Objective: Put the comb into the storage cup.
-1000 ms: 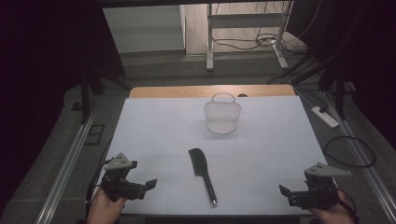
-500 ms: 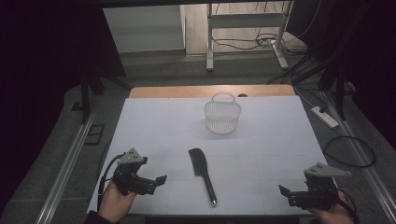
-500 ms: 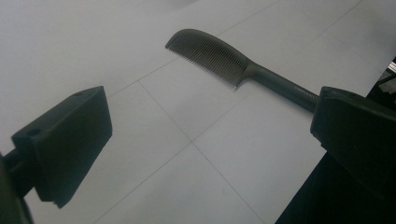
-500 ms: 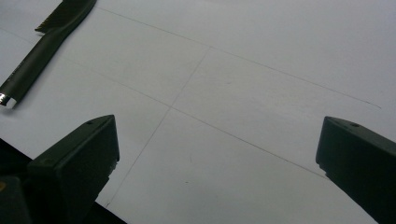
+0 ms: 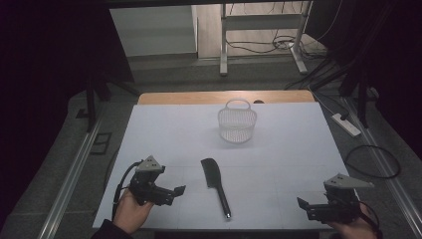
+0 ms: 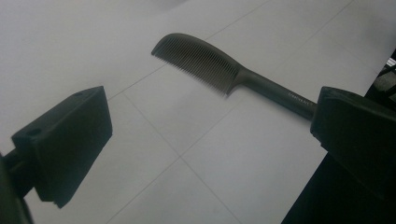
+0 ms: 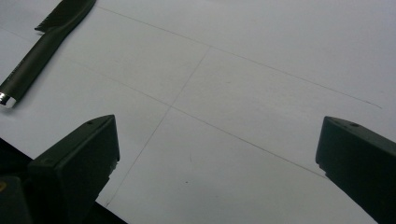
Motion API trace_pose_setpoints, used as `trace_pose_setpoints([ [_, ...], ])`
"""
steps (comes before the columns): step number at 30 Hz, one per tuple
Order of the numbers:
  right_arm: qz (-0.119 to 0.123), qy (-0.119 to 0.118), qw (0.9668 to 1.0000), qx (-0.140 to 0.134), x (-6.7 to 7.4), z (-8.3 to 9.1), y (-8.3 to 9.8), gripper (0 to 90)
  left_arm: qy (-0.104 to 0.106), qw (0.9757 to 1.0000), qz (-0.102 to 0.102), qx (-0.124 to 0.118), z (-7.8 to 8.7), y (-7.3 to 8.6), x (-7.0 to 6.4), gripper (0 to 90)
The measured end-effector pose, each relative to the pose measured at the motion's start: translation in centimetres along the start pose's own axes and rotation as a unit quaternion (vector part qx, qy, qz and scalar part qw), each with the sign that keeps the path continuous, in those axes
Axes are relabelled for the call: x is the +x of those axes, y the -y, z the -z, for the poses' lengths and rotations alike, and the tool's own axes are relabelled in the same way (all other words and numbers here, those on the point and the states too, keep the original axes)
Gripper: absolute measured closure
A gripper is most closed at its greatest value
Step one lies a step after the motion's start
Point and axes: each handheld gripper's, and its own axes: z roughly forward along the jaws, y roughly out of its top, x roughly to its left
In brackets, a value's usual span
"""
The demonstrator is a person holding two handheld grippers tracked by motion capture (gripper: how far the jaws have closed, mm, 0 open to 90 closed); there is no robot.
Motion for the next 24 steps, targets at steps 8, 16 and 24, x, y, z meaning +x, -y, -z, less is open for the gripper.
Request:
trace_pose_setpoints([
  [8,0.000,-0.001,1.0000,0.002,0.0,0.0,0.0,0.0,0.007,0.9999,-0.009,0.009,-1.2,-0.9,-0.3,0.0],
  [16,0.000,-0.001,1.0000,0.003,0.0,-0.1,0.0,0.0,0.014,0.9996,-0.018,0.017,-2.6,-1.9,-0.8,0.0],
  [24,0.000,-0.001,1.0000,0.003,0.0,-0.1,0.0,0.0,0.021,0.9991,-0.027,0.026,-3.8,-2.8,-1.3,0.0],
])
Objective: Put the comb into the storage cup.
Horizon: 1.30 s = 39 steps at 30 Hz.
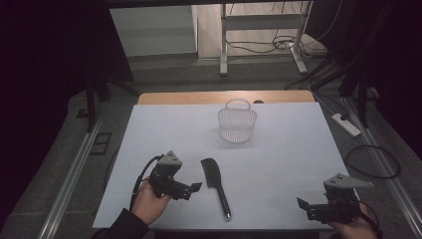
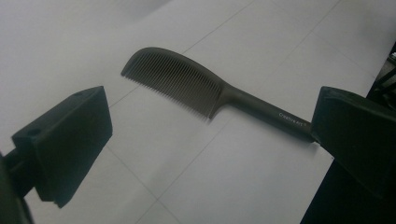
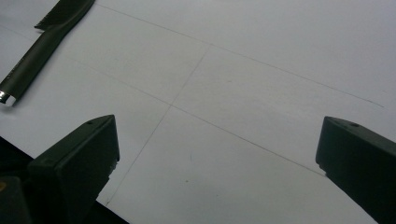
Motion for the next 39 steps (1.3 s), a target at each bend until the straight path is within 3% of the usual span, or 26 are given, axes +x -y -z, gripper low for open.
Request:
trace_pose_setpoints([
  [23,0.002,-0.001,1.0000,-0.001,0.0,0.0,0.0,0.0,0.005,0.9996,-0.020,0.018,-2.9,-2.4,-1.2,0.0],
  [39,0.004,-0.002,1.0000,-0.001,0.0,0.0,0.0,0.0,0.020,0.9989,-0.033,0.027,-4.7,-3.9,-2.1,0.0],
])
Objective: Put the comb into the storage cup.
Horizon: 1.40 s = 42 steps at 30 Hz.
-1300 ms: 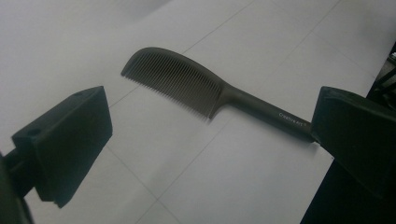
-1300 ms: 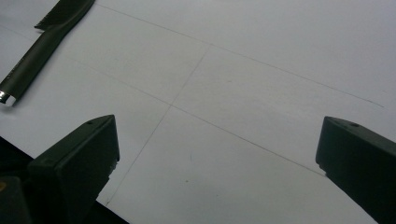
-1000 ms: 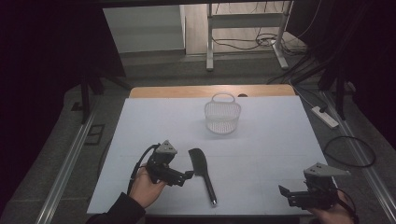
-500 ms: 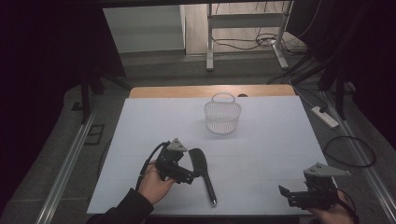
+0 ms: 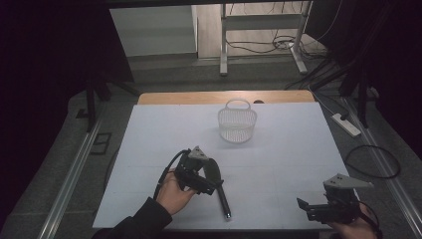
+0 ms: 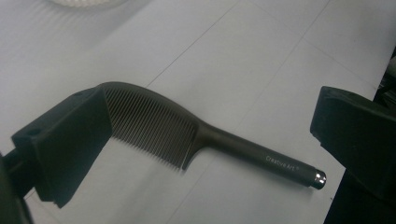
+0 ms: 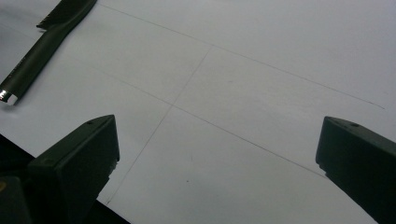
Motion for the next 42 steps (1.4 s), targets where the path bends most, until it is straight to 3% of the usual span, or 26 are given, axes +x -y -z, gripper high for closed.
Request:
trace_pose_setpoints([
  [17,0.001,0.000,1.0000,0.001,0.0,0.0,0.0,0.0,0.015,0.9994,-0.026,0.017,-2.4,-2.1,-1.5,0.0],
  [27,0.002,-0.001,1.0000,0.002,0.0,0.0,0.0,0.0,0.021,0.9991,-0.027,0.026,-3.8,-2.6,-2.0,0.5],
  [30,0.002,-0.001,1.0000,0.002,0.0,-0.1,0.0,0.0,0.016,0.9990,-0.030,0.027,-3.8,-2.4,-1.9,13.0],
  [34,0.002,-0.002,1.0000,0.003,0.0,-0.1,0.0,0.0,0.023,0.9990,-0.024,0.031,-3.7,-2.2,-1.8,41.6],
  [39,0.003,-0.002,1.0000,0.003,0.0,-0.1,0.0,0.1,0.035,0.9979,-0.034,0.042,-3.9,-2.0,-2.1,73.2],
  [40,0.002,-0.002,1.0000,0.003,0.0,-0.1,0.0,0.1,0.038,0.9977,-0.035,0.044,-3.9,-2.0,-2.2,83.6],
  [42,0.002,-0.002,1.0000,0.003,0.0,-0.1,0.0,0.1,0.045,0.9969,-0.037,0.052,-4.0,-2.0,-2.4,86.9],
])
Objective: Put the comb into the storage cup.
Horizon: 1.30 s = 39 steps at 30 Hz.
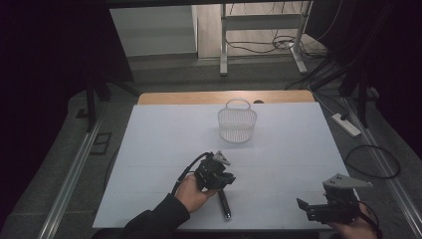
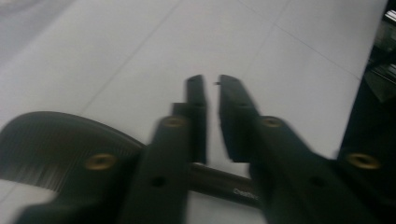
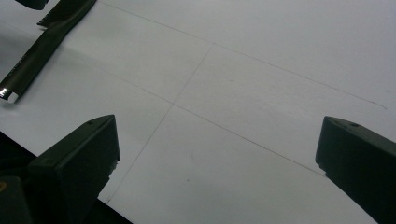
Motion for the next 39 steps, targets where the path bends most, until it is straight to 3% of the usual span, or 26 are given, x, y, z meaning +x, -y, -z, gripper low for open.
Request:
trace_pose_setpoints([
  [27,0.006,-0.002,1.0000,0.001,0.1,0.0,0.0,0.8,0.004,0.9983,-0.002,0.059,-3.6,2.3,-2.6,88.9],
  [39,0.007,-0.004,1.0000,0.004,0.1,0.0,0.0,0.8,0.010,0.9971,0.005,0.075,-3.0,3.4,-2.7,88.9],
])
